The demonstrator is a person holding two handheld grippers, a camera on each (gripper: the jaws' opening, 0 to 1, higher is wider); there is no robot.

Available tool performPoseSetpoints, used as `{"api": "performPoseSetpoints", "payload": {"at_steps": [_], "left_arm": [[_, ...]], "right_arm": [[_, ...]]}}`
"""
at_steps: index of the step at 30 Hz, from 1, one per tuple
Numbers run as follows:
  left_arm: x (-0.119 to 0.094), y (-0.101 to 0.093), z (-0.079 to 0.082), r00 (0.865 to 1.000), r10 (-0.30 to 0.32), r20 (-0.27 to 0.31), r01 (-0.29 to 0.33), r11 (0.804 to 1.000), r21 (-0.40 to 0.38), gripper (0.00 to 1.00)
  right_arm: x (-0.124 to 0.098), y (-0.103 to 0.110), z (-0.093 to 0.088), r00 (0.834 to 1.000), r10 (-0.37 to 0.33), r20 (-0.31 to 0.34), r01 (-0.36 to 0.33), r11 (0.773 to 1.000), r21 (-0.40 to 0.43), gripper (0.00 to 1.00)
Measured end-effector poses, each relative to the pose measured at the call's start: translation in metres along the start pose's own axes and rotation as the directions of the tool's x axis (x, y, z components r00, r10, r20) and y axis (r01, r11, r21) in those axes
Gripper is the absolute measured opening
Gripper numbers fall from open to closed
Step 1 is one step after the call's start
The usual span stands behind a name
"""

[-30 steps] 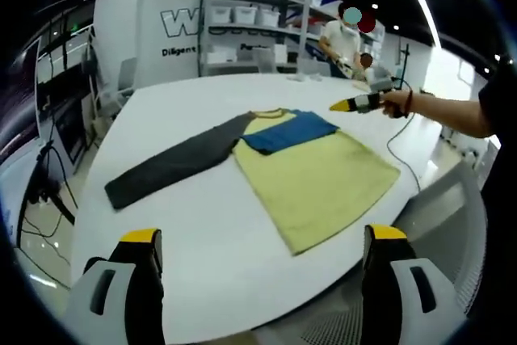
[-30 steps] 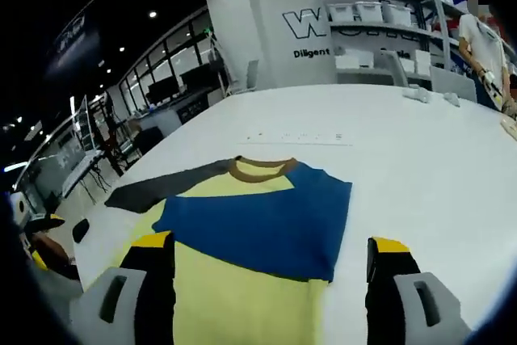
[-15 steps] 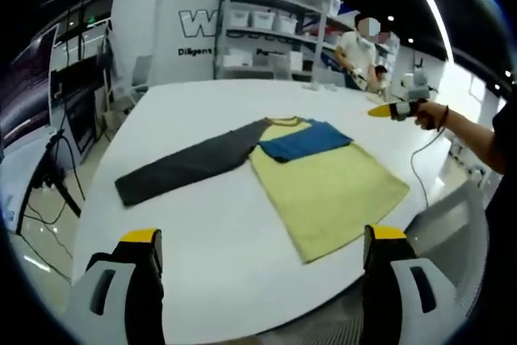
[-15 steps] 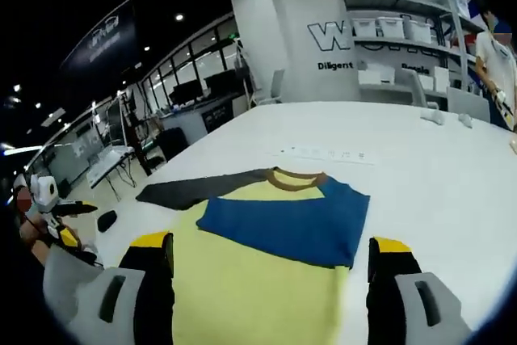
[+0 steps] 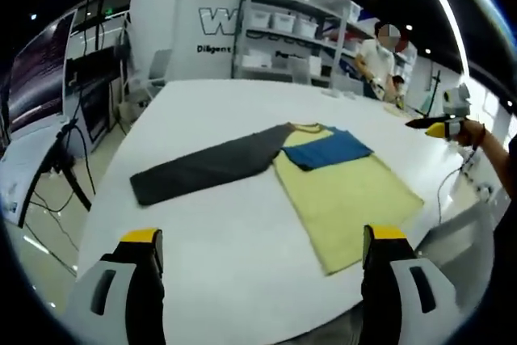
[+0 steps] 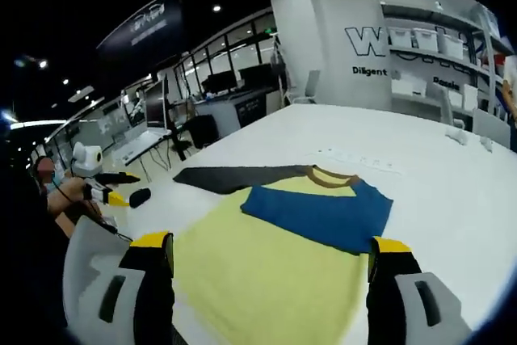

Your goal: Fold the garment on the visible template until the final outline fits inside the template.

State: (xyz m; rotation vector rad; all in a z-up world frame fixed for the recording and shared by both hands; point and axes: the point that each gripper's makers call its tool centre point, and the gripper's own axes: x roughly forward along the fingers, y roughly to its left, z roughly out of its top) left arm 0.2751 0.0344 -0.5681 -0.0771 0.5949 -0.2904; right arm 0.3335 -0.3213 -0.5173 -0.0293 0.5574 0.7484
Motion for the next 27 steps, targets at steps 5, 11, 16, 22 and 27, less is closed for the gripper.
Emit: {"api": "performPoseSetpoints", "payload": {"at_steps": [5,11,16,22,27], "left_arm": [[0.012,0.015,0.002,0.999,0.034,0.019,-0.032,0.996,-0.088,0.98],[0.024,0.036,0.001,0.996,0.084,-0.019,-0.085,0.993,-0.076,0.97],[0.032,0.055,0.011,0.995,0.102,0.007,-0.1,0.983,-0.153,0.93],[0.042,0.074,0.014,0.993,0.122,0.01,-0.118,0.975,-0.186,0.91],[0.055,0.09,0.016,0.99,0.139,0.008,-0.134,0.966,-0.221,0.9]], "right_arm": [[-0.01,0.016,-0.003,1.0,0.023,-0.005,-0.023,0.999,-0.033,0.99],[-0.02,0.025,-0.005,1.0,0.022,0.01,-0.022,0.998,-0.054,0.99],[-0.024,0.032,-0.016,1.0,0.018,-0.007,-0.018,0.998,-0.058,0.99],[-0.026,0.036,-0.024,1.0,0.0,0.012,0.0,0.999,-0.049,0.99],[-0.025,0.04,-0.032,1.0,-0.006,-0.004,0.005,0.999,-0.052,0.99]]}}
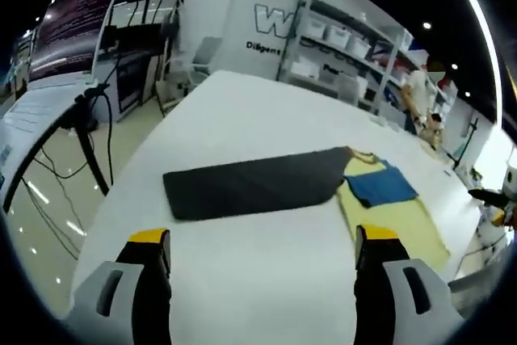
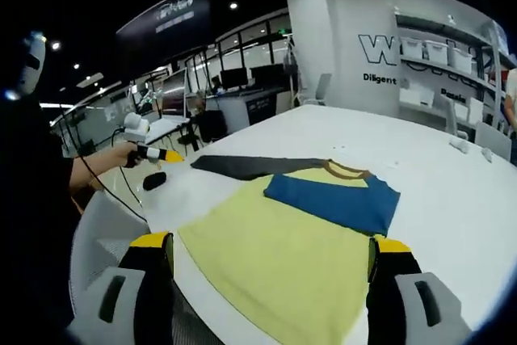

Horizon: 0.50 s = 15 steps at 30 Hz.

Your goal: Fold the garment on the visible template until the final outline fits inside the template.

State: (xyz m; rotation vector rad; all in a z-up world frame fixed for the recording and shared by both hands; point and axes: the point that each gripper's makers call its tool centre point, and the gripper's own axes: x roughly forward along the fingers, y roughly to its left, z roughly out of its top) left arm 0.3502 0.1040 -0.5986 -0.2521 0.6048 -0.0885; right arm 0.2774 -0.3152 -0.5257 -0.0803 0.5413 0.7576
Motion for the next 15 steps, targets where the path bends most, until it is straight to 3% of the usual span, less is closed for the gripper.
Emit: {"api": "performPoseSetpoints", "payload": {"at_steps": [15], "left_arm": [[0.042,0.052,-0.011,0.992,0.127,-0.019,-0.129,0.986,-0.105,0.78]], "right_arm": [[0.0,0.002,-0.008,1.0,-0.006,-0.002,0.006,1.0,0.026,0.99]]}}
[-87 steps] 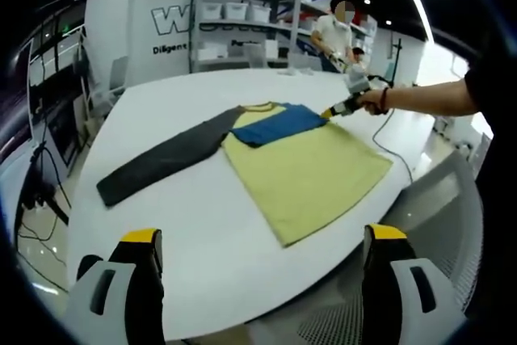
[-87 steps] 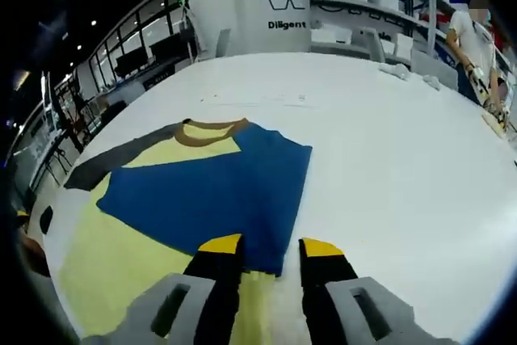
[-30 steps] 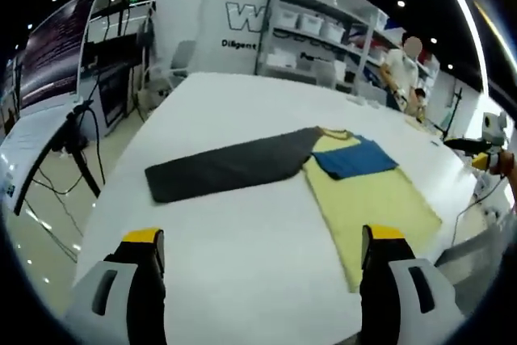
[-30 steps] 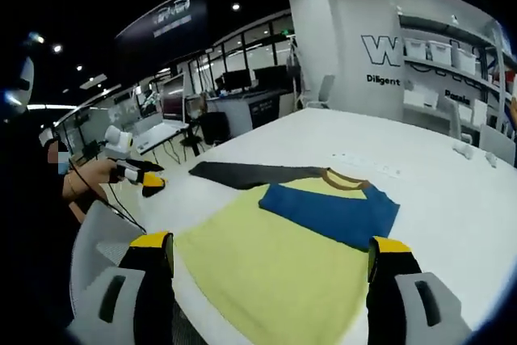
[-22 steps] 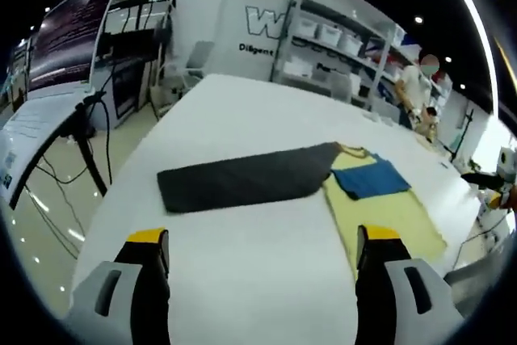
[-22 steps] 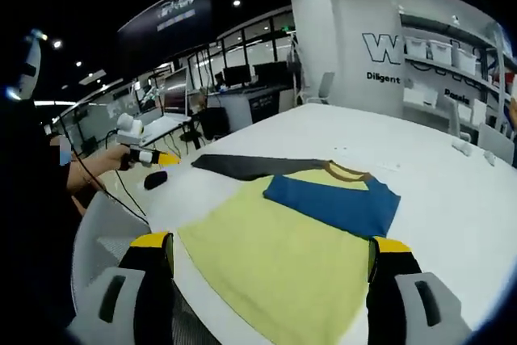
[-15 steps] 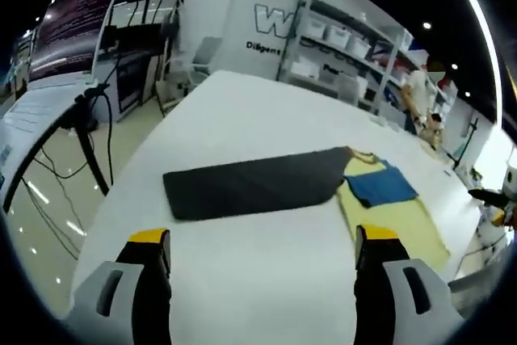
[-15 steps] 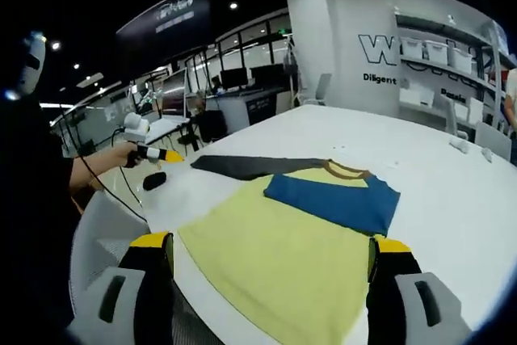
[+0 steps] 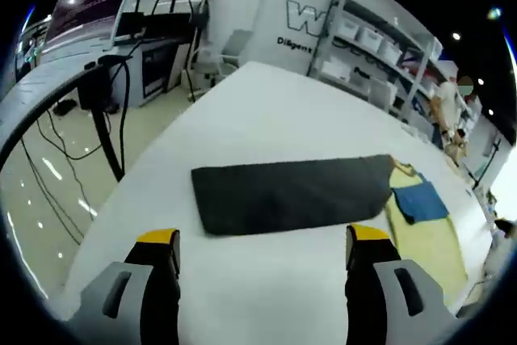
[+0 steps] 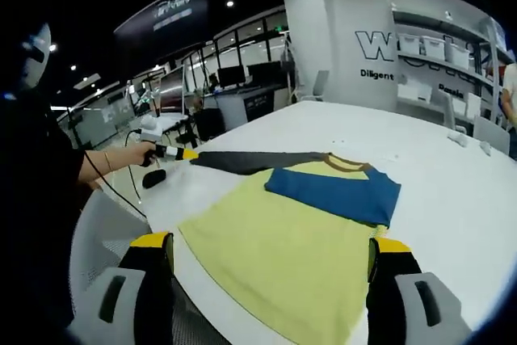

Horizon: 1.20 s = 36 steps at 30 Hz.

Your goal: Fold the garment on the visible template until the final outline fits inside the template.

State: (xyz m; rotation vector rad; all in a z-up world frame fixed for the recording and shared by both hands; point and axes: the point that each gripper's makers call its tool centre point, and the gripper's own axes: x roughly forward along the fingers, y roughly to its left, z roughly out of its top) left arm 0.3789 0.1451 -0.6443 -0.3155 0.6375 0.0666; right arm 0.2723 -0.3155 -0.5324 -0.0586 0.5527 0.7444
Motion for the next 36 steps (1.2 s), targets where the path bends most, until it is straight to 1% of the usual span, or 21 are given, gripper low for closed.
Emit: {"api": "performPoseSetpoints", "payload": {"at_steps": [3,5,6,9,10,12,14,16,17,19,20,21,22,25,28,29,30,31,32,34,36], "left_arm": [[0.006,0.008,-0.007,1.0,0.024,-0.019,-0.024,1.0,-0.019,0.73],[0.008,0.008,-0.007,1.0,0.025,-0.018,-0.026,0.999,-0.031,0.71],[0.009,0.01,-0.003,0.999,0.038,-0.002,-0.038,0.999,-0.02,0.69],[0.011,0.009,-0.002,0.999,0.052,-0.008,-0.052,0.998,-0.024,0.64],[0.011,0.01,-0.002,0.997,0.074,-0.006,-0.074,0.997,-0.03,0.6],[0.013,0.012,-0.003,0.996,0.094,-0.007,-0.094,0.995,-0.015,0.52],[0.016,0.016,-0.003,0.991,0.131,-0.009,-0.131,0.991,0.01,0.47],[0.018,0.018,-0.002,0.988,0.157,-0.011,-0.156,0.988,0.008,0.4],[0.02,0.019,0.0,0.987,0.16,-0.007,-0.16,0.987,-0.003,0.37],[0.023,0.021,0.001,0.985,0.174,0.003,-0.173,0.984,-0.028,0.26],[0.023,0.025,0.001,0.978,0.207,0.002,-0.206,0.977,-0.053,0.23],[0.023,0.025,0.0,0.979,0.204,0.001,-0.204,0.978,-0.047,0.2],[0.024,0.025,0.0,0.977,0.214,0.002,-0.214,0.976,-0.044,0.19],[0.024,0.026,-0.002,0.973,0.232,-0.009,-0.232,0.973,-0.012,0.16],[0.021,0.034,-0.005,0.962,0.27,-0.036,-0.267,0.962,0.065,0.05],[0.022,0.031,-0.003,0.966,0.256,-0.025,-0.255,0.966,0.046,0.05],[0.022,0.031,-0.004,0.968,0.251,-0.031,-0.249,0.967,0.047,0.03],[0.022,0.031,-0.002,0.968,0.249,-0.015,-0.248,0.967,0.053,0.01],[0.022,0.033,0.0,0.968,0.252,-0.006,-0.252,0.966,0.052,0.01],[0.022,0.032,-0.002,0.968,0.249,-0.01,-0.249,0.968,0.044,0.0],[0.021,0.029,0.0,0.97,0.243,0.0,-0.242,0.969,0.052,0.0]], "right_arm": [[0.0,-0.002,-0.004,1.0,-0.01,-0.01,0.01,1.0,0.007,0.99],[0.0,-0.003,-0.006,1.0,-0.014,-0.019,0.014,1.0,0.007,0.99],[-0.001,-0.003,-0.007,1.0,-0.015,-0.021,0.015,1.0,0.006,0.99],[-0.001,-0.003,-0.008,1.0,-0.015,-0.026,0.015,1.0,0.01,0.99],[-0.001,-0.004,-0.008,1.0,-0.016,-0.027,0.016,1.0,0.009,0.99],[-0.001,-0.006,-0.01,0.999,-0.024,-0.033,0.024,1.0,0.011,0.99],[0.0,-0.007,-0.01,0.999,-0.028,-0.031,0.028,0.999,0.017,0.99],[0.0,-0.006,-0.012,0.999,-0.027,-0.037,0.028,0.999,0.019,0.99],[0.0,-0.006,-0.013,0.999,-0.03,-0.043,0.03,0.999,0.013,0.99],[0.0,-0.006,-0.014,0.998,-0.035,-0.048,0.035,0.999,0.009,0.99],[0.0,-0.008,-0.014,0.998,-0.041,-0.049,0.042,0.999,0.012,0.99],[0.0,-0.009,-0.013,0.998,-0.047,-0.042,0.048,0.999,0.018,0.99],[0.001,-0.01,-0.012,0.998,-0.055,-0.027,0.056,0.998,0.034,0.98],[0.002,-0.007,-0.011,0.999,-0.05,-0.021,0.051,0.998,0.041,0.97],[0.003,-0.004,-0.013,0.999,-0.043,-0.032,0.044,0.998,0.033,0.98],[0.003,-0.004,-0.013,0.998,-0.043,-0.035,0.044,0.999,0.03,0.99],[0.003,-0.005,-0.013,0.998,-0.044,-0.037,0.045,0.999,0.026,0.99],[0.003,-0.005,-0.013,0.998,-0.047,-0.039,0.048,0.999,0.023,0.99],[0.002,-0.005,-0.013,0.998,-0.049,-0.039,0.05,0.999,0.023,0.99],[0.002,-0.005,-0.013,0.998,-0.05,-0.038,0.051,0.998,0.026,0.99],[0.001,-0.005,-0.014,0.998,-0.05,-0.043,0.051,0.998,0.024,0.99]]}}
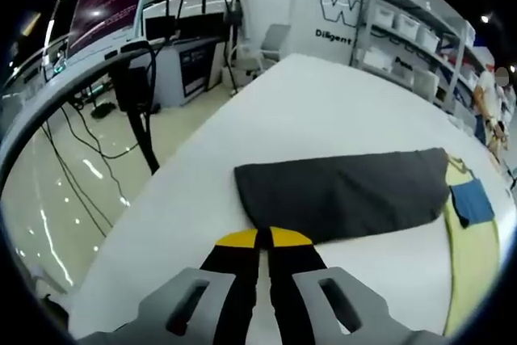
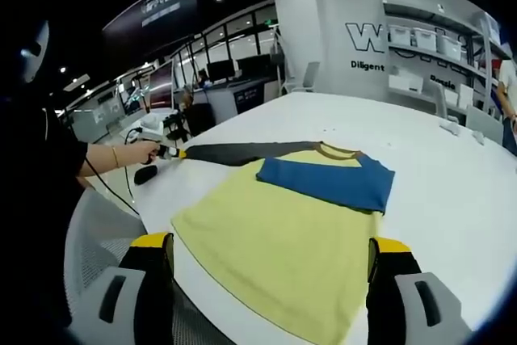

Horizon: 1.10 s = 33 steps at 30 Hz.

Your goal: Fold the garment on the visible template until the final outline fits inside the template.

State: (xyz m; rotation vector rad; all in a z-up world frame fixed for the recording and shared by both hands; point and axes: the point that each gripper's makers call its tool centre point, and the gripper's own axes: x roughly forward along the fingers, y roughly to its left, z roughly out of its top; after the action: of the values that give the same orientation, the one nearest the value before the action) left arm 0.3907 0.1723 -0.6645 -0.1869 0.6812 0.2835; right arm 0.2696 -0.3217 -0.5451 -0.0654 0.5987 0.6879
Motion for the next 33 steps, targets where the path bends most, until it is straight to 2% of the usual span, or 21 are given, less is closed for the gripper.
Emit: {"api": "performPoseSetpoints", "payload": {"at_steps": [2,5,8,9,13,15,17,24,33], "left_arm": [[-0.002,-0.004,0.004,1.0,-0.018,0.015,0.018,1.0,-0.002,0.0],[-0.007,-0.012,0.015,0.998,-0.046,0.042,0.046,0.999,0.016,0.0],[-0.013,-0.02,0.033,0.995,-0.058,0.087,0.056,0.998,0.029,0.0],[-0.015,-0.027,0.042,0.99,-0.081,0.112,0.079,0.996,0.03,0.0],[-0.02,-0.044,0.061,0.984,-0.119,0.132,0.112,0.992,0.058,0.0],[-0.023,-0.057,0.074,0.975,-0.156,0.156,0.152,0.988,0.039,0.0],[-0.026,-0.07,0.085,0.968,-0.176,0.177,0.167,0.984,0.07,0.0],[-0.025,-0.111,0.098,0.953,-0.25,0.173,0.233,0.966,0.114,0.0],[-0.03,-0.165,0.104,0.923,-0.349,0.162,0.323,0.932,0.165,0.0]], "right_arm": [[-0.001,0.0,0.0,1.0,-0.002,0.0,0.002,1.0,-0.003,0.99],[-0.003,0.0,0.008,0.999,0.005,0.051,-0.008,0.999,0.046,0.99],[-0.005,-0.002,0.008,0.999,0.0,0.049,-0.002,0.999,0.045,0.99],[-0.005,-0.002,0.007,0.999,-0.002,0.042,0.0,0.999,0.04,0.99],[-0.007,-0.002,0.001,1.0,0.0,0.012,0.0,0.999,0.05,0.99],[-0.007,-0.003,-0.001,1.0,-0.008,0.003,0.008,0.999,0.043,0.99],[-0.008,-0.003,-0.002,1.0,-0.01,0.003,0.01,0.999,0.044,0.99],[-0.011,-0.005,-0.001,1.0,-0.02,0.009,0.019,0.999,0.043,0.99],[-0.012,-0.002,-0.005,1.0,-0.014,-0.002,0.014,0.999,0.04,0.99]]}}
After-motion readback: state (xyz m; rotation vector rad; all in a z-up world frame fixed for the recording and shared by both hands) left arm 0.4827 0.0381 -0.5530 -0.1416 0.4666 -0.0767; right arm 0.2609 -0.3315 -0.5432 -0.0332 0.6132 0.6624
